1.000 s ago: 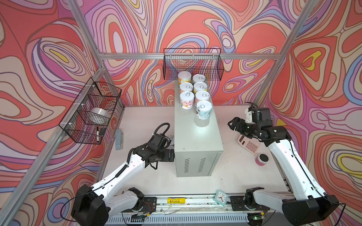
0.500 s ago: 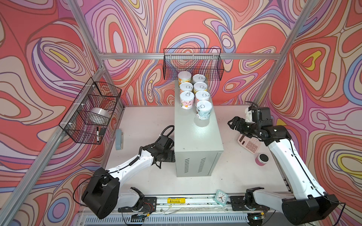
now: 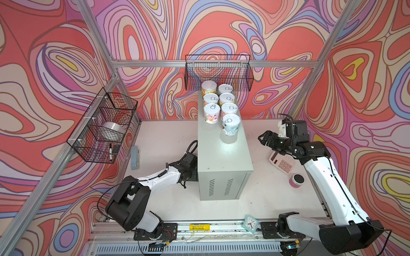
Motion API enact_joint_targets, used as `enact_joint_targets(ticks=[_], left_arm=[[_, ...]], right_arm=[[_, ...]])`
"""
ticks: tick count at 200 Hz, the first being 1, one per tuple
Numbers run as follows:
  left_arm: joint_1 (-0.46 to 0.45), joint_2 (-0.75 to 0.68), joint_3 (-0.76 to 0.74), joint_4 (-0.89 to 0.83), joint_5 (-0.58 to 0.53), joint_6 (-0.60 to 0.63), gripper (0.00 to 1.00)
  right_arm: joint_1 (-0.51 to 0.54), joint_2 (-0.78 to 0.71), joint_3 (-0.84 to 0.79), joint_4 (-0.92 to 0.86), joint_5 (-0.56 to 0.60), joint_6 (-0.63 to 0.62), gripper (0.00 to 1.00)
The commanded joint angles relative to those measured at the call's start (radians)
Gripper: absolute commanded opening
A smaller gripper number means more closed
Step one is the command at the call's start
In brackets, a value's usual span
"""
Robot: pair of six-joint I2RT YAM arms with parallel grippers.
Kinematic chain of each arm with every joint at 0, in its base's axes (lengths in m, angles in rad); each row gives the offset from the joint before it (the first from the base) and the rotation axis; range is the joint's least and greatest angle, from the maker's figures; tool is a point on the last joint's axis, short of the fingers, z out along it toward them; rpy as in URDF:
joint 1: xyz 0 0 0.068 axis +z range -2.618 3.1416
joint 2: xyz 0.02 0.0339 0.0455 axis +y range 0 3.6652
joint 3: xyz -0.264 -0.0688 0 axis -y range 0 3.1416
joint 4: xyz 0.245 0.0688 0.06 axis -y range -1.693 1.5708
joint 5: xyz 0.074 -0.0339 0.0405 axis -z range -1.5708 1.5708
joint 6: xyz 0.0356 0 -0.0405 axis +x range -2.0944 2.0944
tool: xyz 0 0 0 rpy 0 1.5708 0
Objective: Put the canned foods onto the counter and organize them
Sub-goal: 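Lower the left gripper over the two small white-lidded cans, then close the left gripper on the nearer small can while the right gripper lowers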
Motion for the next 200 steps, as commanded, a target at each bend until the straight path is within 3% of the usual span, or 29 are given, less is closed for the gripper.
enact_joint_targets(ticks=[1,63,120,167,200], left_arm=[[-0.014,0.030,0.047,0.065,-0.035,-0.025,0.87],[-0.013,0.051,0.028,0.159,-0.082,-0.023,0.83],[-0.014,0.072,0.008,0.143,-0.098,-0.039,0.72],[-0.014,0.045,-0.017,0.111,-0.071,-0.031,0.81],[-0.014,0.013,-0.047,0.111,-0.073,-0.026,0.84]], right_arm=[[-0.004,-0.004,0.016,0.017,-0.001,0.007,0.88],[-0.005,0.010,0.013,0.024,-0.016,0.002,0.88],[-0.004,0.006,0.004,0.017,-0.025,0.000,0.87],[0.003,-0.020,-0.033,-0.029,-0.038,-0.008,0.86],[0.089,-0.039,-0.098,-0.018,-0.020,0.018,0.86]])
